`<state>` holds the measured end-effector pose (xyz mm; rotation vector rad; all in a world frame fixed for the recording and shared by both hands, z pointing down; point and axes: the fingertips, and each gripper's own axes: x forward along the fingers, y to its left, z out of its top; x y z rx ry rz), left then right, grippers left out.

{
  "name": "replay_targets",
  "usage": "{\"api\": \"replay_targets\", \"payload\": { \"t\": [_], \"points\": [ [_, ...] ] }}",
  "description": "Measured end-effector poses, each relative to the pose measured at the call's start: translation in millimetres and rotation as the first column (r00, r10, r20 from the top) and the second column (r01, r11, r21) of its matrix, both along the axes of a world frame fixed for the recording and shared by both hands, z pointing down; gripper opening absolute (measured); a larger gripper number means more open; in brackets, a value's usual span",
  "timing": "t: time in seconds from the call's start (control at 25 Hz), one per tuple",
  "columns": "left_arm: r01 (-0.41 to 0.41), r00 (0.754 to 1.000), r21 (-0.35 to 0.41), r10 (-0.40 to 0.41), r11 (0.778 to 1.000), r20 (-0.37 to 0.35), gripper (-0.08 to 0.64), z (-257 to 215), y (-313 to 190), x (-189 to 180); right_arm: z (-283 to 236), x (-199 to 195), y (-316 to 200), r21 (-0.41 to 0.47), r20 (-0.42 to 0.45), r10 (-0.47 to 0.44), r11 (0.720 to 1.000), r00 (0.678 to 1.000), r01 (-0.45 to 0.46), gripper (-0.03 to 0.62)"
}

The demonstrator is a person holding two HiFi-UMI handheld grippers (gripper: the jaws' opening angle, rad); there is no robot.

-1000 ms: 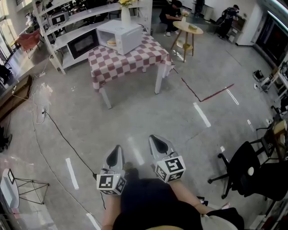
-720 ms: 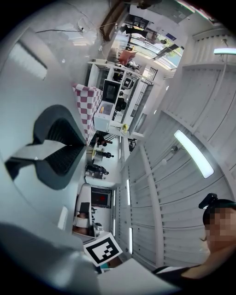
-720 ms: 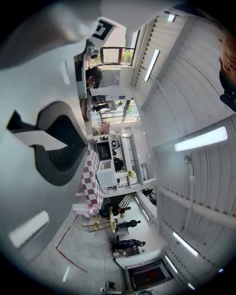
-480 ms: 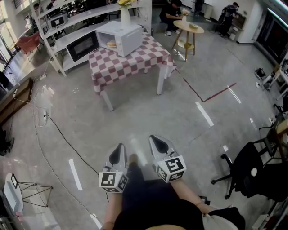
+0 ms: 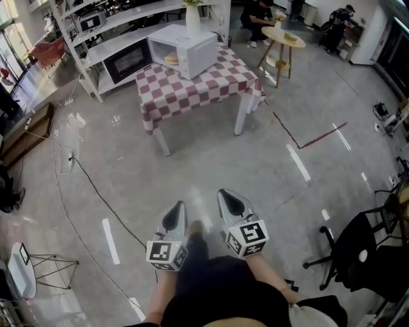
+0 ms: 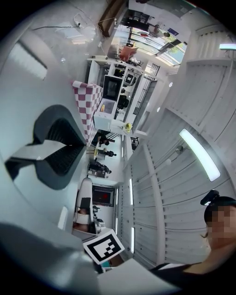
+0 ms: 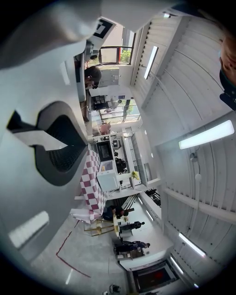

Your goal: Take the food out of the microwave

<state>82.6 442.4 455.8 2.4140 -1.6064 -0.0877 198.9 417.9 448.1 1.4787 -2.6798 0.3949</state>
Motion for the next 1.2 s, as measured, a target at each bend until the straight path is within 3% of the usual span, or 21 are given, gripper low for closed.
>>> {"api": "replay_targets", "payload": {
  "t": [0.64,1.2],
  "points": [
    [0.070,0.998,-0.010,-0.070,0.998,-0.007,0.008,0,-91,-64,-2,-41,-93,0.012,-0.041,0.002,1.000,0.999,-0.002,0.000],
    [0.060,0.998,-0.029,-0.060,0.998,-0.004,0.008,7,-164,-100,8,-76,-152,0.009,-0.045,-0.002,1.000,0.999,0.003,0.000]
  ]
}}
